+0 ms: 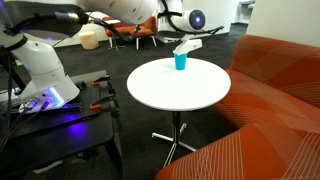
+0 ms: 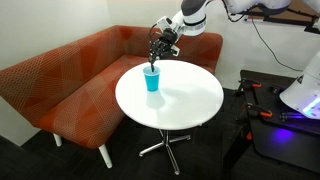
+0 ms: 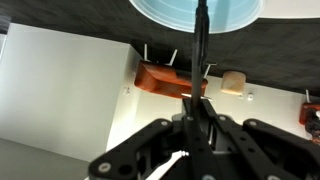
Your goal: Put the pen in the cup
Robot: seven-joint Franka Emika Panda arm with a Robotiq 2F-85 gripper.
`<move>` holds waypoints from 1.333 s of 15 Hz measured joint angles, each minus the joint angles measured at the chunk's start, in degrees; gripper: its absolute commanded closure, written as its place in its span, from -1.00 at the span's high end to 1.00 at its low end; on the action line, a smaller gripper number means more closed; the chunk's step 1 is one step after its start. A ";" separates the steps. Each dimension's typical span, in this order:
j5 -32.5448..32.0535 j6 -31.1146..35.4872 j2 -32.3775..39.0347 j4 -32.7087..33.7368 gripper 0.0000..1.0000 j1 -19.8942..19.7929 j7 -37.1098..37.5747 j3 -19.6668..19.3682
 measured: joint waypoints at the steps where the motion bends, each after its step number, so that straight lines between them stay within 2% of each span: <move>1: 0.40 -0.09 0.20 0.39 -0.94 0.21 0.00 -0.20; 13: 4.26 -1.02 1.54 4.96 -0.94 3.04 0.00 -3.42; 14: 4.58 -1.02 1.55 5.22 -0.89 3.25 0.00 -3.65; 15: 4.87 -1.02 1.55 5.43 -0.32 3.46 0.00 -3.85; 16: 5.18 -1.02 1.55 5.63 -0.26 3.66 0.00 -4.05; 20: 5.77 -1.02 1.55 6.03 0.31 4.17 0.03 -4.33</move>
